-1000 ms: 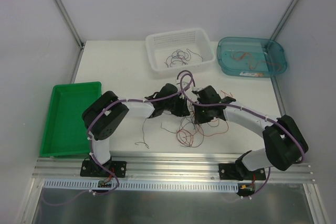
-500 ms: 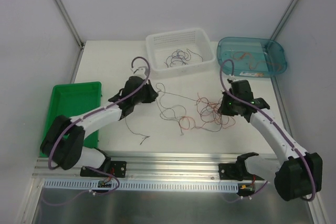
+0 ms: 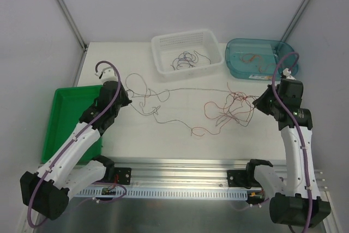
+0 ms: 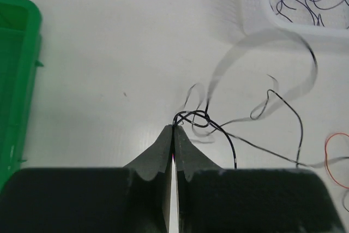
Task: Untangle the cables
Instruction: Untie the cable.
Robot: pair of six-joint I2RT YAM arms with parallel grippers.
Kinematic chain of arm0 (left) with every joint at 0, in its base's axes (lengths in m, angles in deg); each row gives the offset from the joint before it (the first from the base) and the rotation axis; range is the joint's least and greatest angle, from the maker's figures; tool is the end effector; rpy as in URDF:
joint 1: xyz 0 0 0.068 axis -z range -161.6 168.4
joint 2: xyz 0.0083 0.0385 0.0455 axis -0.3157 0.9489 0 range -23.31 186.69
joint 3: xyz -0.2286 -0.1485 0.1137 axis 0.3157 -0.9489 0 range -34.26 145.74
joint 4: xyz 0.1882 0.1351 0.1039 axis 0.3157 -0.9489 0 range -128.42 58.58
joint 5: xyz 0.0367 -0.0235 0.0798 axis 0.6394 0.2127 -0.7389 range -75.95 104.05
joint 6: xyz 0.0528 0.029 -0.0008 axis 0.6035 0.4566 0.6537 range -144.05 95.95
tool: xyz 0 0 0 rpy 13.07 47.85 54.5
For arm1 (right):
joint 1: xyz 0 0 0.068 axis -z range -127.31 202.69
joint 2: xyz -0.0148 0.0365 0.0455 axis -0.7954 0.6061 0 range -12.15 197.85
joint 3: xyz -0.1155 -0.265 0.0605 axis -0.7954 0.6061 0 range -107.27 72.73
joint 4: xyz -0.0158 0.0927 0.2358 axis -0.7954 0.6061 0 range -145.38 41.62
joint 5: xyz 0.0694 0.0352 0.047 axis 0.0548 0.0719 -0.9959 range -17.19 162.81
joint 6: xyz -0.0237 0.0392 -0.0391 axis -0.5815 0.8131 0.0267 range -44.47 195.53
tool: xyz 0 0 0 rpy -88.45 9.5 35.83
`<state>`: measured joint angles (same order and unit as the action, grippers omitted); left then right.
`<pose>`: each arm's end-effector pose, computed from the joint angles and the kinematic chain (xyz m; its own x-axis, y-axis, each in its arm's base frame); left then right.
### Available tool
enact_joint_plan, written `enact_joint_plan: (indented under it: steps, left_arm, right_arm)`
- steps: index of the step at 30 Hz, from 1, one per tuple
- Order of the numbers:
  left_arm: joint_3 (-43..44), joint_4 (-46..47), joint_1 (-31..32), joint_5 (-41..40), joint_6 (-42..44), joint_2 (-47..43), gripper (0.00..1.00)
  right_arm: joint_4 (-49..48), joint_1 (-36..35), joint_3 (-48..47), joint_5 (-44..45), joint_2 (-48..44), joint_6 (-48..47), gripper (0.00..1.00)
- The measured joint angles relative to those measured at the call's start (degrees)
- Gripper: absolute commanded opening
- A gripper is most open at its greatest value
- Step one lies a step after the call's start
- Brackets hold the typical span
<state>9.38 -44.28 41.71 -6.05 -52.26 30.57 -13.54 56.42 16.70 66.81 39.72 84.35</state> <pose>0.1908 -0.0654 0.3170 -0.3560 -0.3299 -0.8743 -0.0987 0.9436 -0.3159 0.1683 -0.0063 0.3441 -0.6057 0.1921 -0.7722 0.0757 0.9799 0.1844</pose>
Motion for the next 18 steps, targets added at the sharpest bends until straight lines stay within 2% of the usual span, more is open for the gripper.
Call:
enact_joint_plan:
  steps: [4,9,10,12,15,18]
  left_arm:
    - [1.9,-3.9,-0.3,-1.4,1.6,-2.7,0.00]
    - [2.1,-6.5,-0.3,2.4,3.0,-6.8,0.00]
    - [2.3,-7.2,-0.3,3.1,3.7,-7.9,0.00]
    - [3.3,-8.9,-0.3,4.8,5.2,-9.2,0.00]
    - [6.1,-10.3,-0.3,10.5,7.0,-9.2,0.00]
    - [8.2,-10.3,0.0,19.5,8.2,-8.2,0.00]
  right_arm:
    - [0.5,1.4,-3.8,-1.2,-0.1,0.6,0.01]
    - [2.4,-1.9,-4.4,0.4,1.2,-0.4,0.01]
    - [3.0,-2.6,-4.0,0.9,1.2,-0.7,0.19]
    - [4.5,-3.4,-3.5,1.3,1.4,-1.4,0.44]
    - [5.6,-7.0,-3.5,1.8,2.1,-3.7,0.61]
    - [4.9,-16.9,-4.5,-0.7,2.9,-6.7,0.70]
